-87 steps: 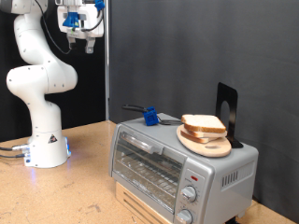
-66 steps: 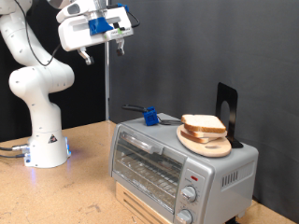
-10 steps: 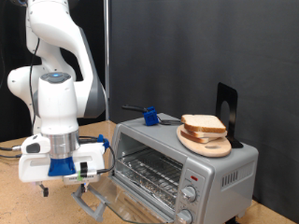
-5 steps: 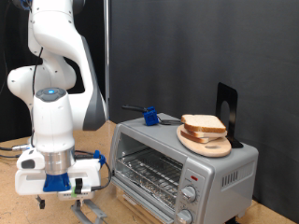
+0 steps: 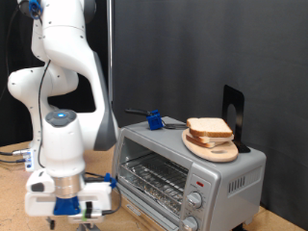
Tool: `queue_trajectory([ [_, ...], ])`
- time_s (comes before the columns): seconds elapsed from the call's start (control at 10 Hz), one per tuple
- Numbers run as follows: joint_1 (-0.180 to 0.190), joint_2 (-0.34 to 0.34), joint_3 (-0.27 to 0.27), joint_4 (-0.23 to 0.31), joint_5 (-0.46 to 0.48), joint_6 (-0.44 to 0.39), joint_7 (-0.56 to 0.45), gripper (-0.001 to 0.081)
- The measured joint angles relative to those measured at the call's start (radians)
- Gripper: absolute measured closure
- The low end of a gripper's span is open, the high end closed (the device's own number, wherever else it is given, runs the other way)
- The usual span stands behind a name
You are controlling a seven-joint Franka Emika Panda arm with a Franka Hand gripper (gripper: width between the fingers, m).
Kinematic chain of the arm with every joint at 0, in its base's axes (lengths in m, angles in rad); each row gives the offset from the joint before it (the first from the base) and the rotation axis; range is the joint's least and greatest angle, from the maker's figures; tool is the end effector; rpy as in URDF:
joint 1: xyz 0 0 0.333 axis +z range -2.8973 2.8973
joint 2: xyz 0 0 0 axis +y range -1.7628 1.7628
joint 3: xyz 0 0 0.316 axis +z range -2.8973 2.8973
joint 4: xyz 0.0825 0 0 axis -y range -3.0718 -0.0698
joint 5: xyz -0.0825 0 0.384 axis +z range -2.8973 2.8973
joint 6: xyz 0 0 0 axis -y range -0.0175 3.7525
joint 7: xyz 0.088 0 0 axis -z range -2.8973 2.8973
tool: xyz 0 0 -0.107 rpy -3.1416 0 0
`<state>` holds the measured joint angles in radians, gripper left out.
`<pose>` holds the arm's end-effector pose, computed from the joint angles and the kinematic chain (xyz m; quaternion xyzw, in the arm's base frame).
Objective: Make a piece of toast with the oven
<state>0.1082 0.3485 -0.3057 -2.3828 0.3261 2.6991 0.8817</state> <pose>0.4867 -0.1156 0.1815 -0.7781 0.6279 0.0068 0.0160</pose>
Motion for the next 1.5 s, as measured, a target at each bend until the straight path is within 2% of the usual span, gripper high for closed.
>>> queue_trajectory([
  [0.3, -0.013, -0.032, 0.027, -0.018, 0.032, -0.032, -0.101, -0.0002],
  [0.6, -0.043, -0.145, 0.028, -0.069, 0.09, -0.085, -0.205, -0.0002],
  [0.7, -0.048, -0.182, 0.024, -0.089, 0.093, -0.085, -0.217, -0.0002],
  [0.9, -0.049, -0.269, 0.001, -0.148, 0.027, -0.085, -0.223, -0.0002],
  [1.0, -0.048, -0.266, 0.003, -0.147, 0.034, -0.085, -0.222, -0.0002],
  [1.1, -0.048, -0.269, 0.01, -0.145, 0.101, -0.092, -0.278, -0.0002],
  [1.2, -0.049, -0.292, 0.012, -0.142, 0.185, -0.138, -0.379, -0.0002],
  [1.3, -0.052, -0.333, 0.007, -0.143, 0.255, -0.183, -0.469, -0.0002],
  [1.5, -0.061, -0.419, -0.015, -0.148, 0.323, -0.252, -0.577, -0.0002],
])
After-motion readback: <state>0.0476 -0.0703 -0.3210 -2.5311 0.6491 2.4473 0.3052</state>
